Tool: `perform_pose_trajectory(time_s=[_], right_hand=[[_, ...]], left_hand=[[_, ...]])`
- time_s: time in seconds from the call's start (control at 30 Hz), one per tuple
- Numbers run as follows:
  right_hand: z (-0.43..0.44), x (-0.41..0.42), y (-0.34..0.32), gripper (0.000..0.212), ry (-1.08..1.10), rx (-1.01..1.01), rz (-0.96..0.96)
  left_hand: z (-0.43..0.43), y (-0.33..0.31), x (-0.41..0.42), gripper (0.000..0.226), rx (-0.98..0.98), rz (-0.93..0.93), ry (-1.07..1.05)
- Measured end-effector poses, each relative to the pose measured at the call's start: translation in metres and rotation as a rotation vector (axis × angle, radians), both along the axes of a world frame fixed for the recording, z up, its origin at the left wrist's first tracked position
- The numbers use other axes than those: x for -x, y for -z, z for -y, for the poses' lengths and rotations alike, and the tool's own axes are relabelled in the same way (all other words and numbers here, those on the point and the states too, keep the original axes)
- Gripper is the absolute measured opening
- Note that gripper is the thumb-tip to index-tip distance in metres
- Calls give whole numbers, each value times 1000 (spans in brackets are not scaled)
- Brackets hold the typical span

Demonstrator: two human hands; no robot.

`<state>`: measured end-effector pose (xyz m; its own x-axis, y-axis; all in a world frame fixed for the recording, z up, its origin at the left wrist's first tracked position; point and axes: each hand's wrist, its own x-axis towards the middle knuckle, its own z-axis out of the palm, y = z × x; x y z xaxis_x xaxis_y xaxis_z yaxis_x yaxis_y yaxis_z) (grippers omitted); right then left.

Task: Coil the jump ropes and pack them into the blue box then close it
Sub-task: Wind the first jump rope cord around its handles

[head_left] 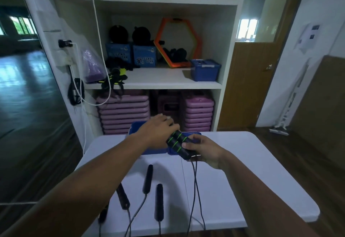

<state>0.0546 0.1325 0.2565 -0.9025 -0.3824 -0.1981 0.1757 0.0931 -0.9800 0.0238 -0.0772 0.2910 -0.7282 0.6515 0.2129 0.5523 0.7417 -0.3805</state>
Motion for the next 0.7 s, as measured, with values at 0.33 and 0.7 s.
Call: perform_pose_trajectory(time_s=[0.33,0.7], right_hand=[[-33,-1,13,42,111,147,3],[-14,-2,-13,34,95,38,-211]], left_hand=[[15,-5,-5,18,-1038,509,-342],[-41,-25,-16,3,-2291,1014,-207]])
